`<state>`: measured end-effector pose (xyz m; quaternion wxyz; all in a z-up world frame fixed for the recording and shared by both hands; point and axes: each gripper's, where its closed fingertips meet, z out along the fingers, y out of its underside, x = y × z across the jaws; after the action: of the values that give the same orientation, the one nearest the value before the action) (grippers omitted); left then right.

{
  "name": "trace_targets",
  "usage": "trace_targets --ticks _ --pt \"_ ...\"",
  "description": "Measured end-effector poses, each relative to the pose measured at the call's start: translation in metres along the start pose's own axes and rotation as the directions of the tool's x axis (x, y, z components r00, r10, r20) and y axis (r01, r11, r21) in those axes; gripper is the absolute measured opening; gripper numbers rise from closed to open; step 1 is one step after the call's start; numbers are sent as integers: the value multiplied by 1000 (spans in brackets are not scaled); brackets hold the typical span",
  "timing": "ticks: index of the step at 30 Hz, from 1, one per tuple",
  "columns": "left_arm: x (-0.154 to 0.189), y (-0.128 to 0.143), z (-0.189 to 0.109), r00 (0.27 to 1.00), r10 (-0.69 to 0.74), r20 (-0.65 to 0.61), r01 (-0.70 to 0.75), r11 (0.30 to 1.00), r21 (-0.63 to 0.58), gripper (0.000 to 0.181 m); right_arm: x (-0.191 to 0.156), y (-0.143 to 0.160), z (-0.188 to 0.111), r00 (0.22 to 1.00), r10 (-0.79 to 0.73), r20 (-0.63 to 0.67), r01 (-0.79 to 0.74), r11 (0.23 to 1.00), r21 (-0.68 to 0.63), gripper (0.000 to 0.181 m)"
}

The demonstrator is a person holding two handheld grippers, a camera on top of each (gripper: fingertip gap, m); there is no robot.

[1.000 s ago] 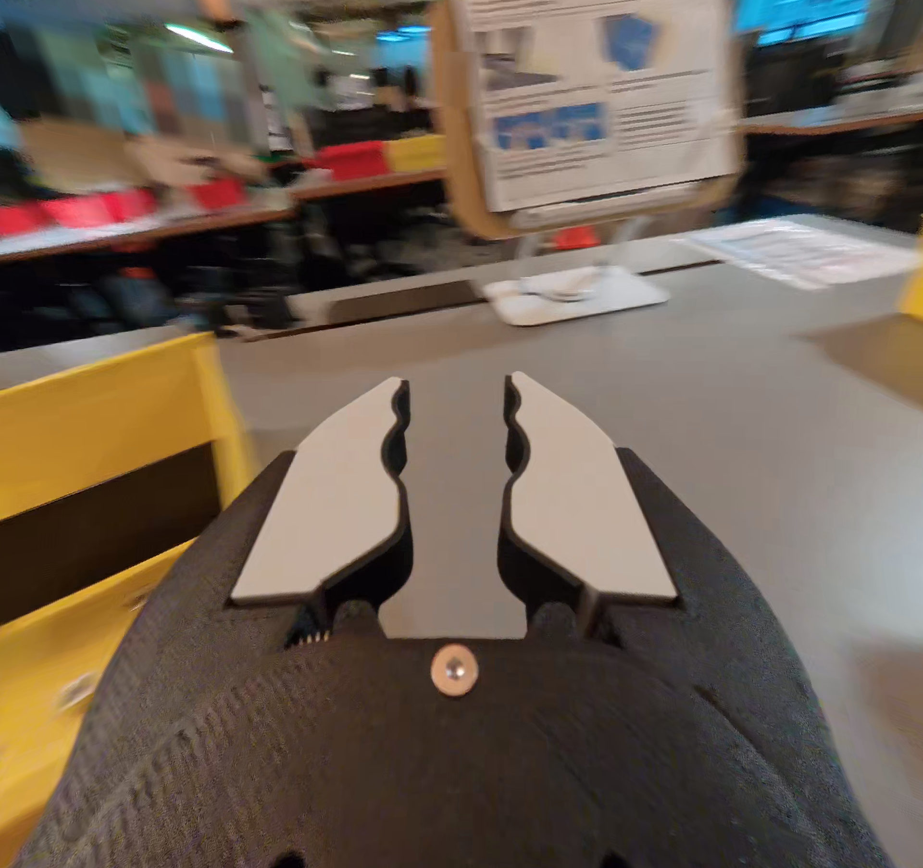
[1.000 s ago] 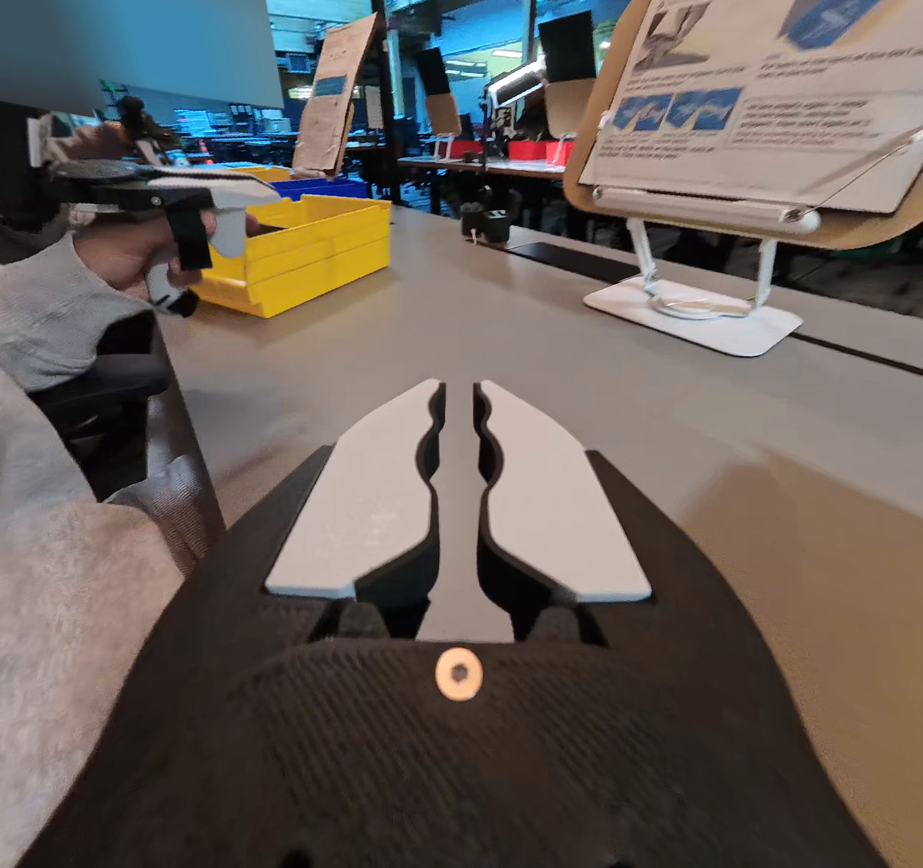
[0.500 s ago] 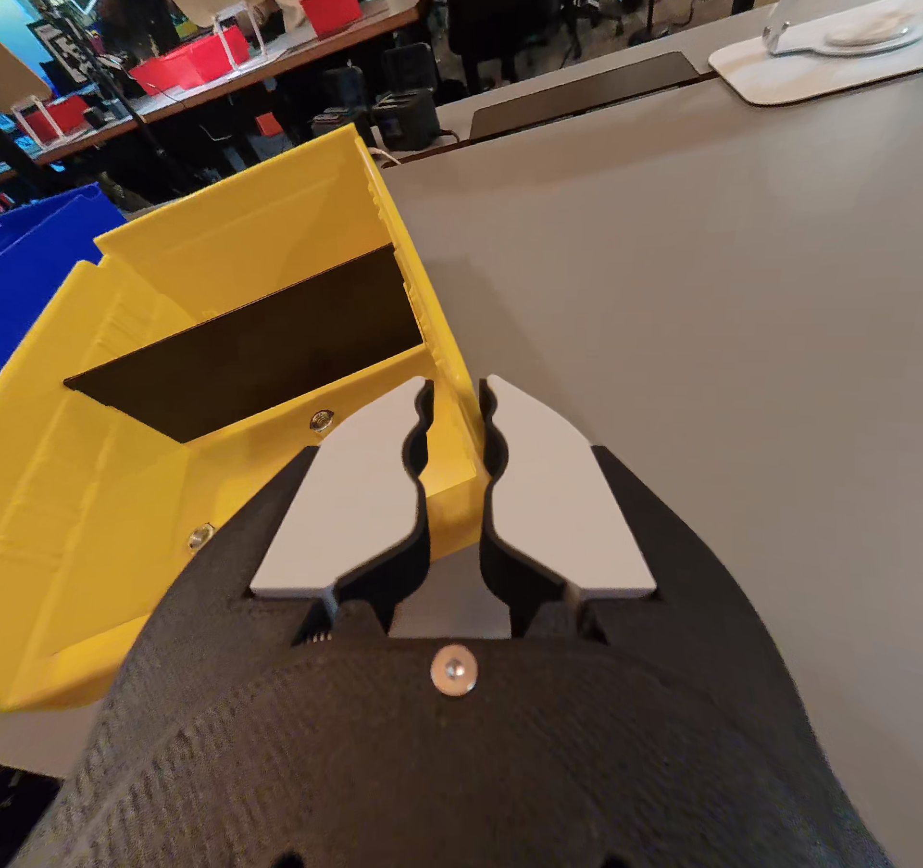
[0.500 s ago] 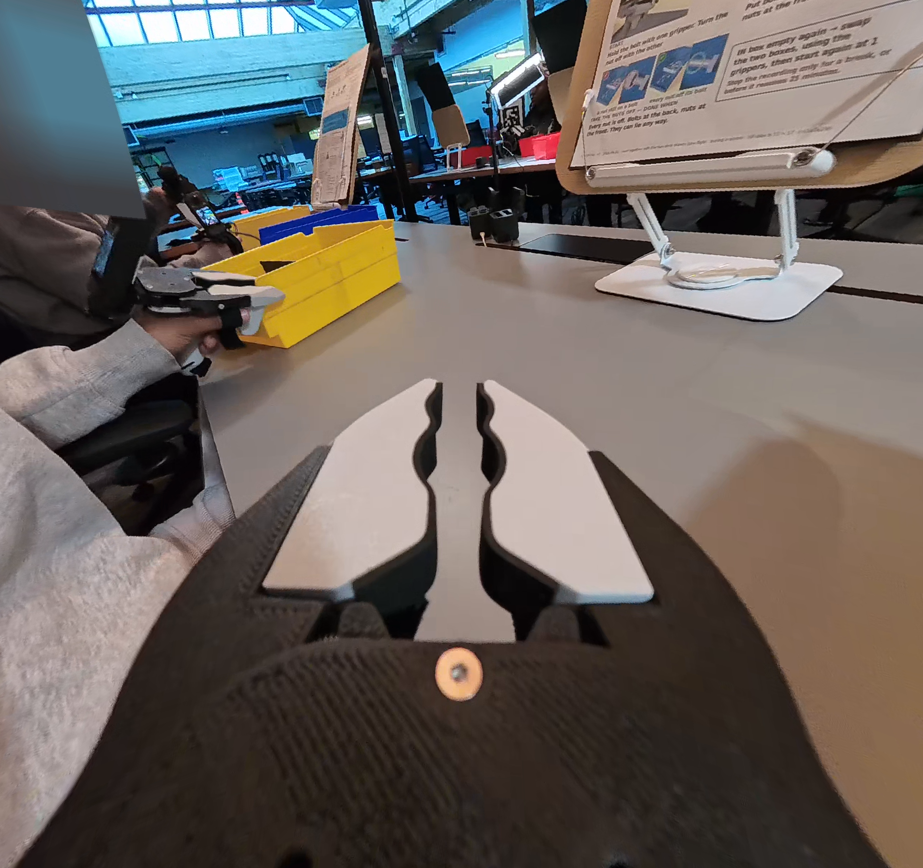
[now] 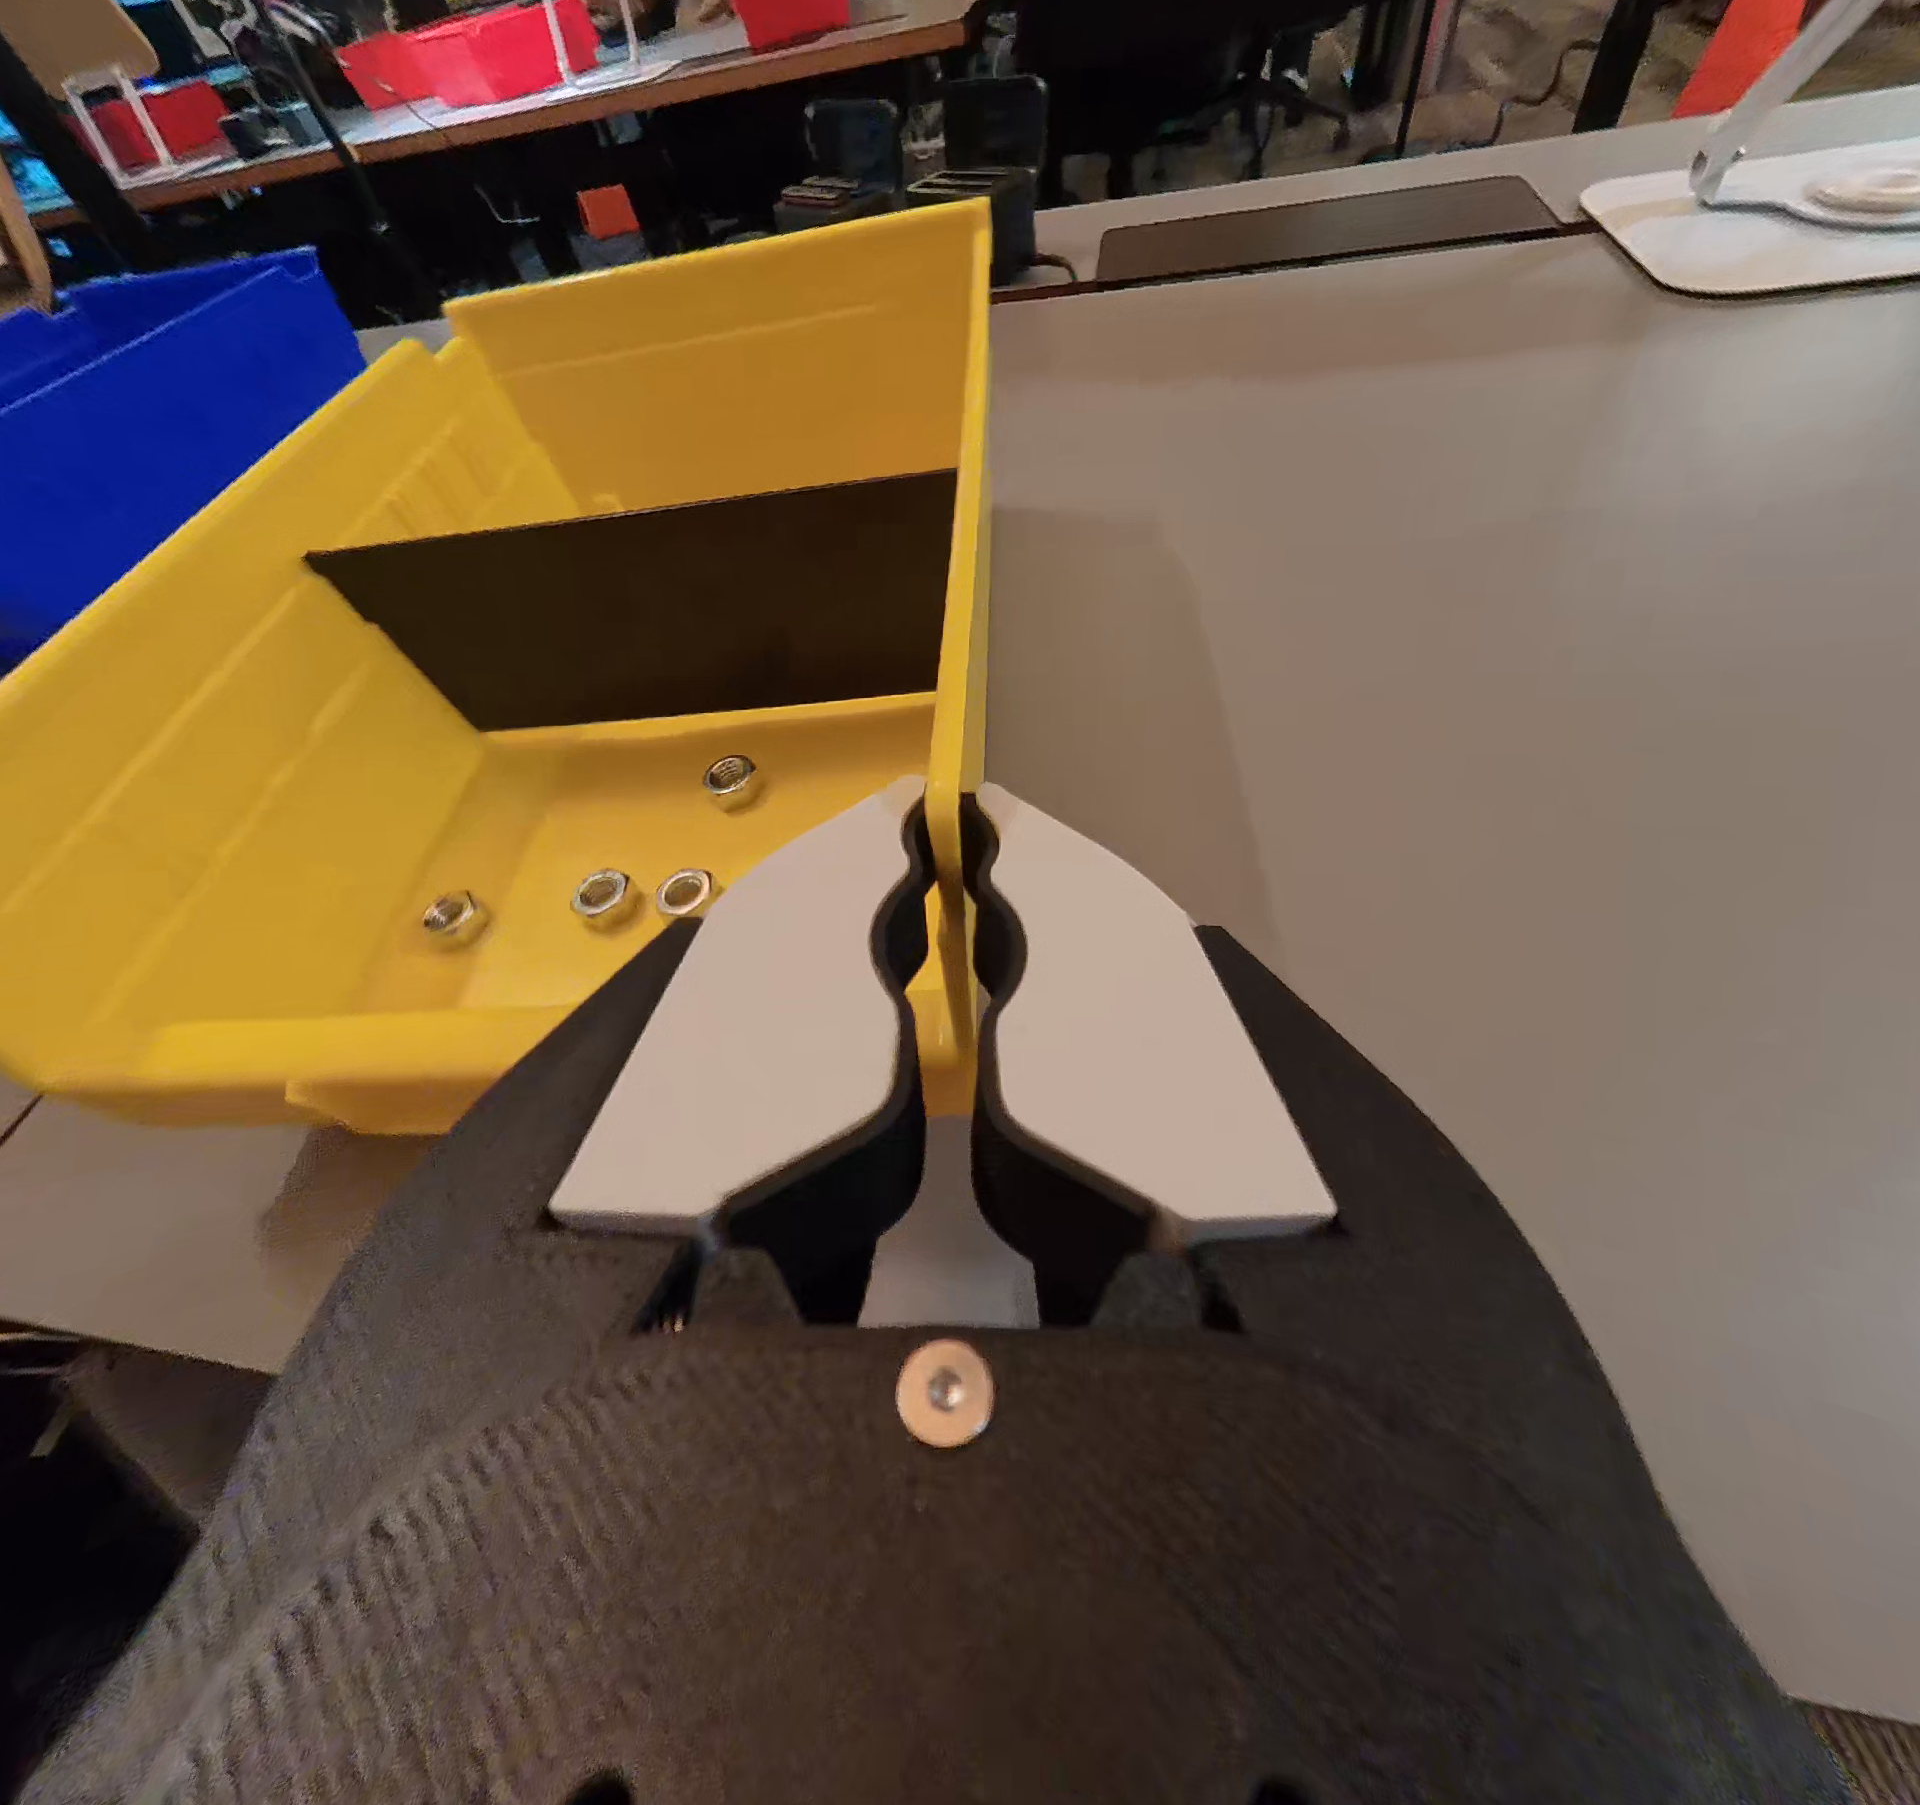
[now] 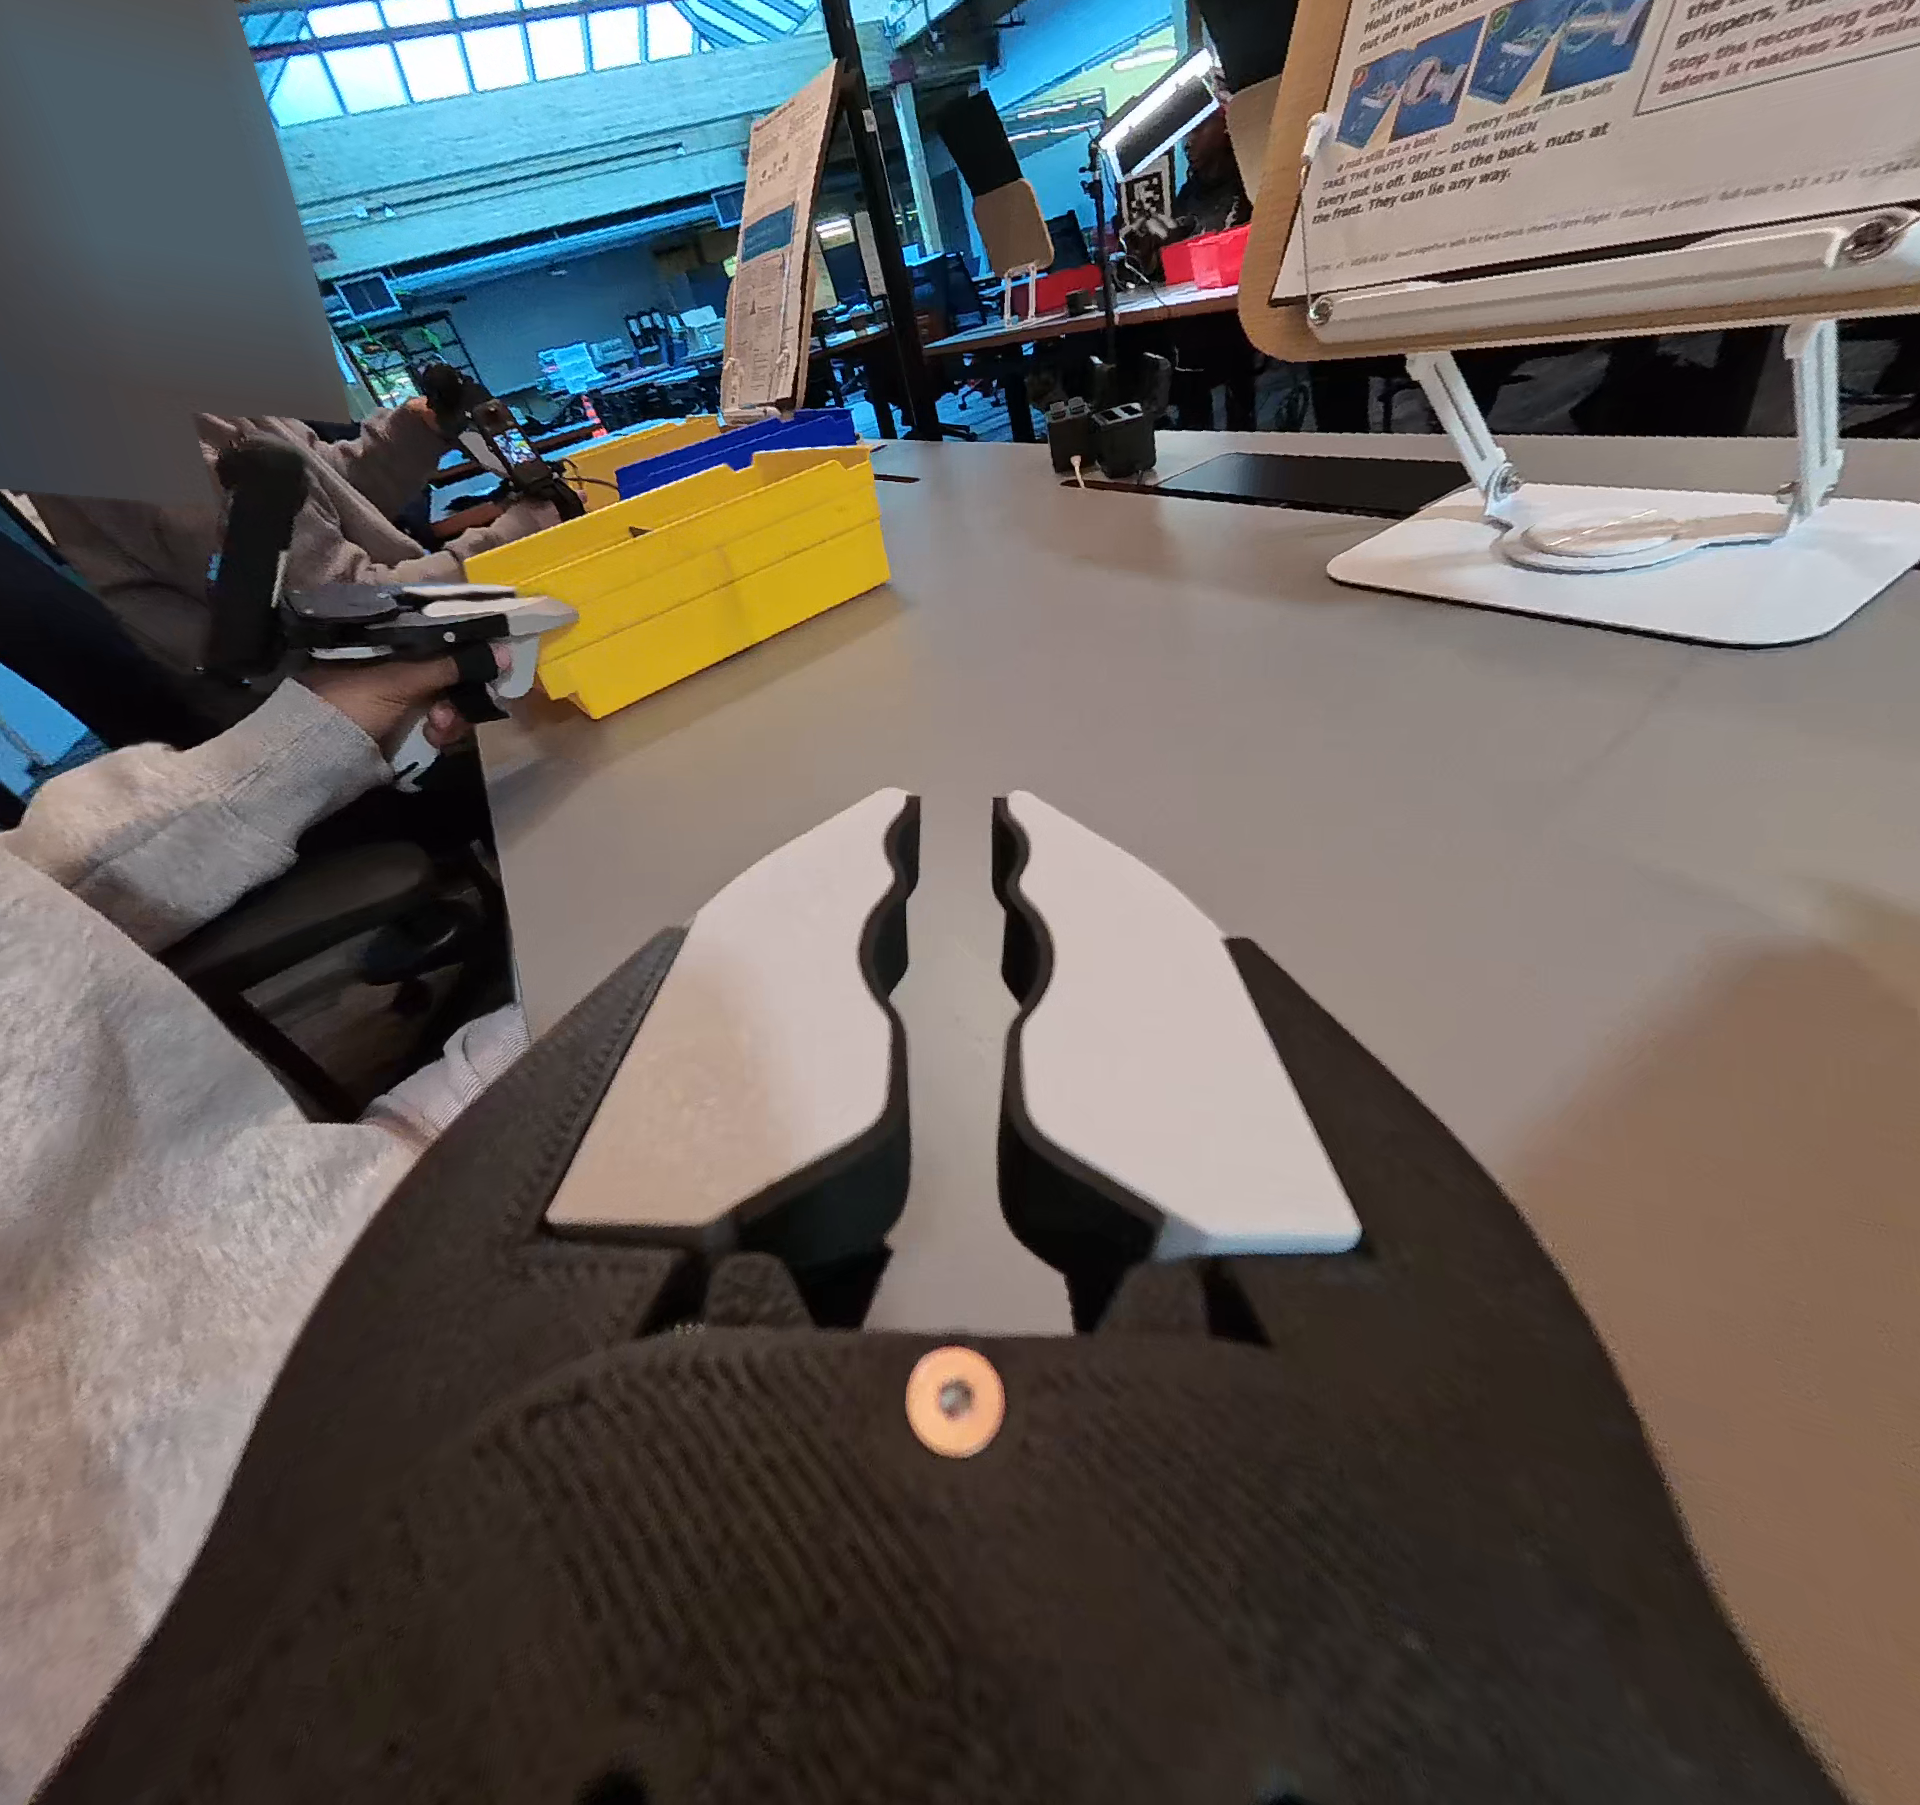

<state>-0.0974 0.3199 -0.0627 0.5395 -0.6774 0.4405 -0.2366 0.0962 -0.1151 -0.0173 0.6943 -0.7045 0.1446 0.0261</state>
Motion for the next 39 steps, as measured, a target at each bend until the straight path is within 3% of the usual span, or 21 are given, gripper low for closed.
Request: trace_targets --ticks 7,25,30,39 --pt "-10 7 -6 1000 8 -28 -8 1000 27 4 -2 3 10 999 15 29 -14 1000 -19 14" --pt "2 6 -6 997 59 -52 -57 998 40 4 0 8 13 999 32 27 -31 999 -38 14" --pt "9 6 -8 994 28 -105 -26 1000 15 26 1 8 12 999 40 27 -39 999 -36 14" --pt "11 4 -10 993 40 -114 -38 999 24 28 1 8 13 999 48 27 -46 998 -39 14"
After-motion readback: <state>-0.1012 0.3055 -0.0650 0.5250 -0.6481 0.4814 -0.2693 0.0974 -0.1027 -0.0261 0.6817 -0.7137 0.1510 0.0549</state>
